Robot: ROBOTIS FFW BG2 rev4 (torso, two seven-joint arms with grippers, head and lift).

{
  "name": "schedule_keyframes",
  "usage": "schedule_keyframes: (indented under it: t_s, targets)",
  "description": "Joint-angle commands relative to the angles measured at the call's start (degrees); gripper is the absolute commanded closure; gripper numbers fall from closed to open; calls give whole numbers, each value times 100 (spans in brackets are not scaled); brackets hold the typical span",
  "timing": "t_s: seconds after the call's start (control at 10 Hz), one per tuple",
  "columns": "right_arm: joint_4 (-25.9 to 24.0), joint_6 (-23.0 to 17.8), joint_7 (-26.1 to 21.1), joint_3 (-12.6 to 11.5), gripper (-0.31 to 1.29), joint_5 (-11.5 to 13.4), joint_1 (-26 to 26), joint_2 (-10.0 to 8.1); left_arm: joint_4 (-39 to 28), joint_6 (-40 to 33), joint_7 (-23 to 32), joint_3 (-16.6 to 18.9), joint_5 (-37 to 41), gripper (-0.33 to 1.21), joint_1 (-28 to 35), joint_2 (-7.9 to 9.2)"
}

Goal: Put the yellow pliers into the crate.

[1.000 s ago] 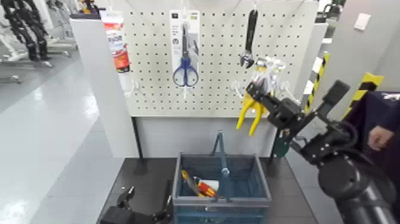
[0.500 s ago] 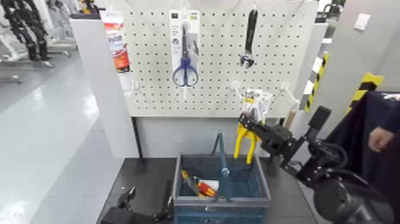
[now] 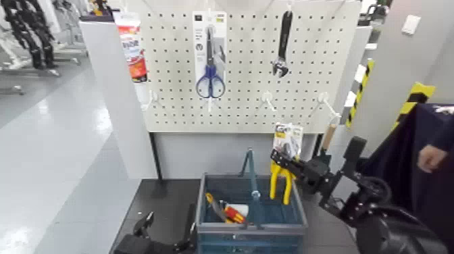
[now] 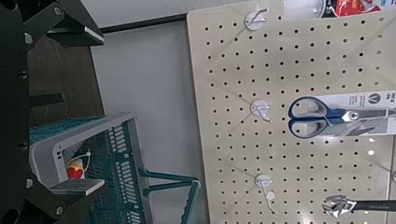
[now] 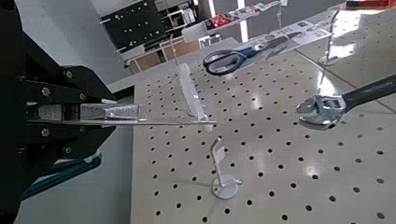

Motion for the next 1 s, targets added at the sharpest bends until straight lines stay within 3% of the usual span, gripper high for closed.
schedule_keyframes:
  t_s: [0.1,0.7,0.8,0.9,1.0]
  targets:
    - [340,-68,14,8,111,183,-22,-41,2,9,-3,-13,0,22,-6,-5]
    - [1113,-340,-56,123,110,350,-154,-14,2,9,-3,-4,0,22,-24,-5]
    - [1166,-314,-126,123,87,323,-154,-5,2,9,-3,5,0,22,-24,-5]
    - [1184,-253,-153,123,47,323,-145,3,2,9,-3,5,0,22,-24,-5]
    - [1184,-226,-161,123,17,323,-145,3,2,9,-3,13,0,22,-15,-5]
